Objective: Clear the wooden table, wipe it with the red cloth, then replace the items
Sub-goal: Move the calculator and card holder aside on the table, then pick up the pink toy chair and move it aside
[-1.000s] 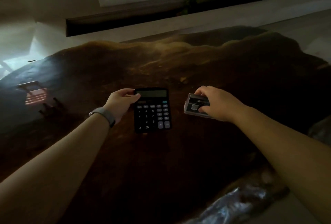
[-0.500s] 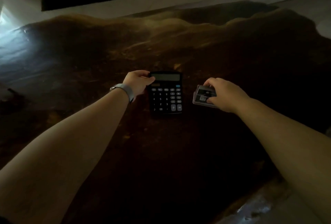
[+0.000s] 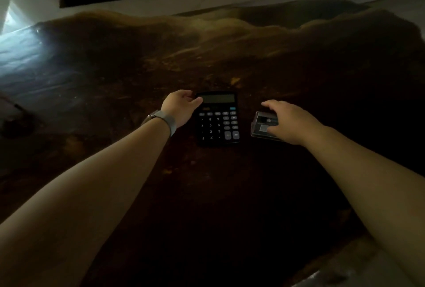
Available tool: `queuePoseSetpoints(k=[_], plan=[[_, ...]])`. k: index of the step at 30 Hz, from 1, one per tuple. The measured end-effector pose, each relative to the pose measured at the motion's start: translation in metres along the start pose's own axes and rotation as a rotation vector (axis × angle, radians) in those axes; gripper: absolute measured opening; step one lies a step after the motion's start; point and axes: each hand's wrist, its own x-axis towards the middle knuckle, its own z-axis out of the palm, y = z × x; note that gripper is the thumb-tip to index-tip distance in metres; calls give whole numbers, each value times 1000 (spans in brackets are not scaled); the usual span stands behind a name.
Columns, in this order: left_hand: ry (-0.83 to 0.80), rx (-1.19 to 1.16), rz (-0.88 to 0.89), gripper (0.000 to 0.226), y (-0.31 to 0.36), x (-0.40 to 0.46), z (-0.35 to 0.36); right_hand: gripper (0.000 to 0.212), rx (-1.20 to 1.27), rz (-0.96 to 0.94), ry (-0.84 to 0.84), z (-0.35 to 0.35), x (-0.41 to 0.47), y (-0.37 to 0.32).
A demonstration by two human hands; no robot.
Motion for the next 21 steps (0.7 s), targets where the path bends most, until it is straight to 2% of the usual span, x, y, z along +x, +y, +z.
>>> queuePoseSetpoints(k=[6,11,16,21], plan=[[37,122,109,61,-11,-58,-53,71,-12,-190,74,-10,-18,-64],[169,289,213,62,-29,-101,-121,68,-2,-348,134,2,-37,-147],[263,374,215,61,-61,-138,-201,59,28,-476,212,17,-52,-242],[369,425,176,62,-98,-162,-278,58,72,-562,192,31,-49,-335]])
